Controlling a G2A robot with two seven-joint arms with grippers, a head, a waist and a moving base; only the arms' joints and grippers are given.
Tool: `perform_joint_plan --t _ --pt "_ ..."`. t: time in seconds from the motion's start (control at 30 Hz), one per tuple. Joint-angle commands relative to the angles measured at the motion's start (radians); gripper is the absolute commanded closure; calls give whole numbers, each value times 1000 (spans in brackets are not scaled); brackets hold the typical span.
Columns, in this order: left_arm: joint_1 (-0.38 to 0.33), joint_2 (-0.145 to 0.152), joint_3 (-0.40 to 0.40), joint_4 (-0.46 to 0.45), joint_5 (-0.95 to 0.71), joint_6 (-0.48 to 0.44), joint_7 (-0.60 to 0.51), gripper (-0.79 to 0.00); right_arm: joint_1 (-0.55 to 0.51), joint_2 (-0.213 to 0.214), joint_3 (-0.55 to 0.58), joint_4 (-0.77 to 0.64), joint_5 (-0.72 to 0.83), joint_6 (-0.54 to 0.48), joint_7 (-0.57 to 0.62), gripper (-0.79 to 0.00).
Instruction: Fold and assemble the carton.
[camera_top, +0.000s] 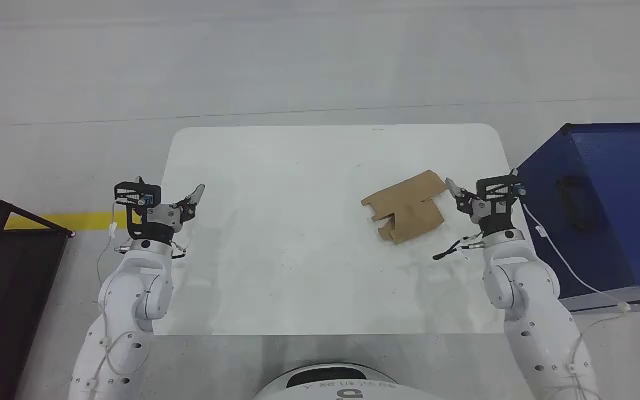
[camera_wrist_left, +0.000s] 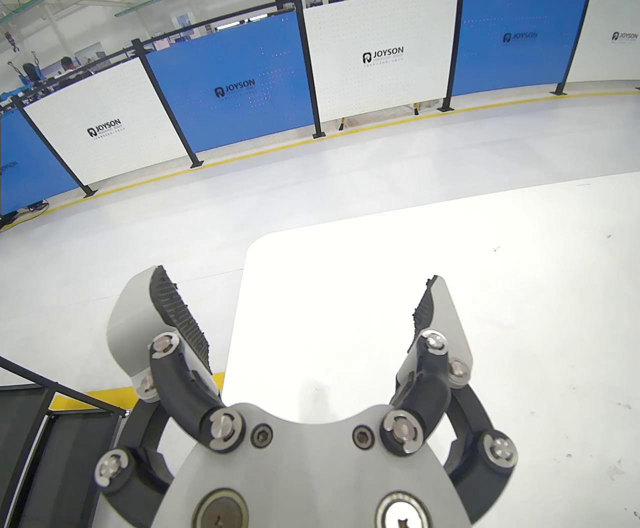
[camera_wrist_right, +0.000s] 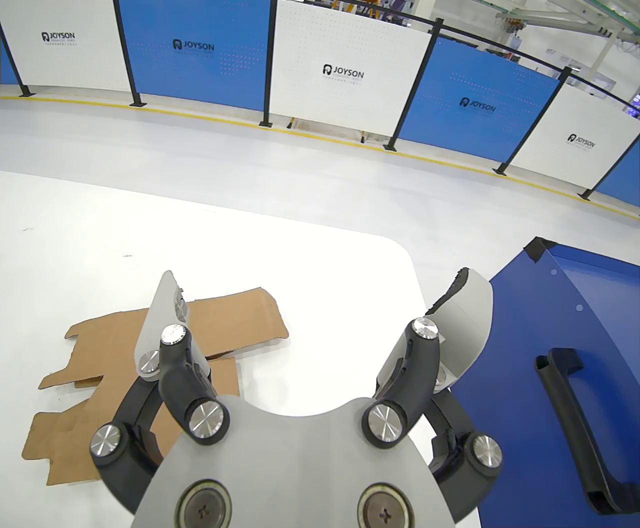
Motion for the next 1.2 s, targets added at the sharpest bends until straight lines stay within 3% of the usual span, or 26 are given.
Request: perform_joint_plan --t 0.0,0.07,0.23,0.37,0.67,0.8,0.93,0.97,1.0,1.07,1.17 --pt "0 0 0 0 0 0 0 -785 0 0 0 0 -3 2 -1 -785" --pt "0 0 0 0 0 0 0 -785 -23 -2 -10 -4 -82 55 -51 -785" --pt "0 0 0 0 0 0 0 -785 -149 -6 -91 44 -459 268 -336 -785" --pt "0 0 0 0 0 0 0 -785 -196 -10 -115 93 -549 362 -435 -785" --pt "0 0 0 0 0 0 0 -785 -194 -10 -111 99 -533 331 -419 -785" --pt "0 0 0 0 0 0 0 -785 -129 2 -117 106 -718 163 -306 -785" --pt "0 0 0 0 0 0 0 -785 -180 20 -107 14 -953 39 -255 -785" --pt "0 0 0 0 0 0 0 -785 -199 23 -106 -13 -982 8 -254 -727" --pt "0 0 0 0 0 0 0 -785 -218 26 -101 -37 -1011 -19 -257 -591" --pt "0 0 0 0 0 0 0 -785 -261 32 -91 -78 -1052 -55 -276 -437" --pt "0 0 0 0 0 0 0 -785 -309 39 -90 -115 -1152 -87 -274 -311"
